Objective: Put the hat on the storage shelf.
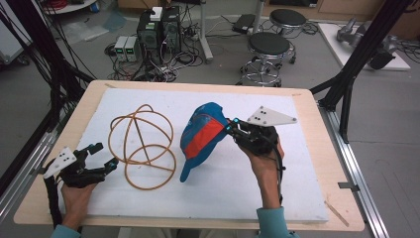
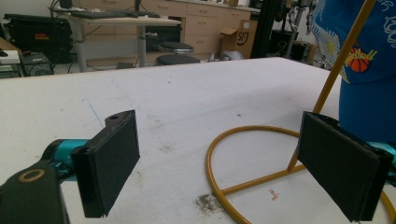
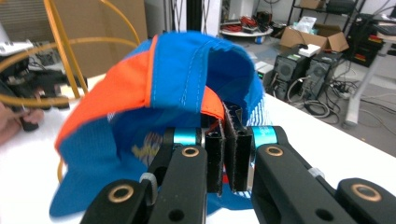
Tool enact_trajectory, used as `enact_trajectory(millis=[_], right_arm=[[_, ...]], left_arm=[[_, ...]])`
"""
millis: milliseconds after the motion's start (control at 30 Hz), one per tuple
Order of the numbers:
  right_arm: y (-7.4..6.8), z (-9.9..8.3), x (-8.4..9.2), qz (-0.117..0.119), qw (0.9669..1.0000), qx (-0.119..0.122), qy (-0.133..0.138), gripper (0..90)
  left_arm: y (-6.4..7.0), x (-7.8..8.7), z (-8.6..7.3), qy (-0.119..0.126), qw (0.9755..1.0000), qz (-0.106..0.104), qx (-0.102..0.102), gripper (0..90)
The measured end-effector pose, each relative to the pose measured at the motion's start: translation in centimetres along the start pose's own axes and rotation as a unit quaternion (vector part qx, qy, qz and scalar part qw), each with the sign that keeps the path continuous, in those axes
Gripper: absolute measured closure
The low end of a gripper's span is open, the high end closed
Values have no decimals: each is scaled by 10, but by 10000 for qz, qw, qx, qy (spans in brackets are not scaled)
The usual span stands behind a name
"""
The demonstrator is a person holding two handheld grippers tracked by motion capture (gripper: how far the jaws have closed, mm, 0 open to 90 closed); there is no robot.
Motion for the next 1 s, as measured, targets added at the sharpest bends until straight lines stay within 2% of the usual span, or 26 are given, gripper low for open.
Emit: enact_trajectory(millis=[67,133,167,267,533,667,900,1000], right_arm=[[2,-4,3,-21,10000,17,-10,876],[7,-16,15,-48,9999,-2,-95,873],[7,-16,15,-48,9999,-2,-95,873],[14,-28,31,-97,9998,-55,-144,873],[12,-40,46,29,9997,77,-228,862],[14,-47,51,-22,9993,139,-353,847],[28,-62,62,-372,9978,116,-539,819],[35,-70,67,-572,9961,8,-670,797]], left_arm=[[0,0,0,7,10000,1,-8,135],[0,0,0,-7,10000,-3,-23,135],[0,0,0,-2,10000,0,-22,135],[0,0,0,-9,10000,2,-17,135],[0,-1,0,-29,10000,26,-2,135],[0,-1,0,-32,10000,28,-4,135],[0,-1,0,-20,10000,25,-19,134],[0,-1,0,-29,10000,29,-25,134]])
Point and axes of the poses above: each handheld gripper's, and its own axes: x roughly backward along the jaws, z roughly out of its top, y roughly to its right, the point moved 6 cm from there along -x, roughly forward along the jaws, and after that the axes turned 4 degrees about y, right-handed, at the moved point
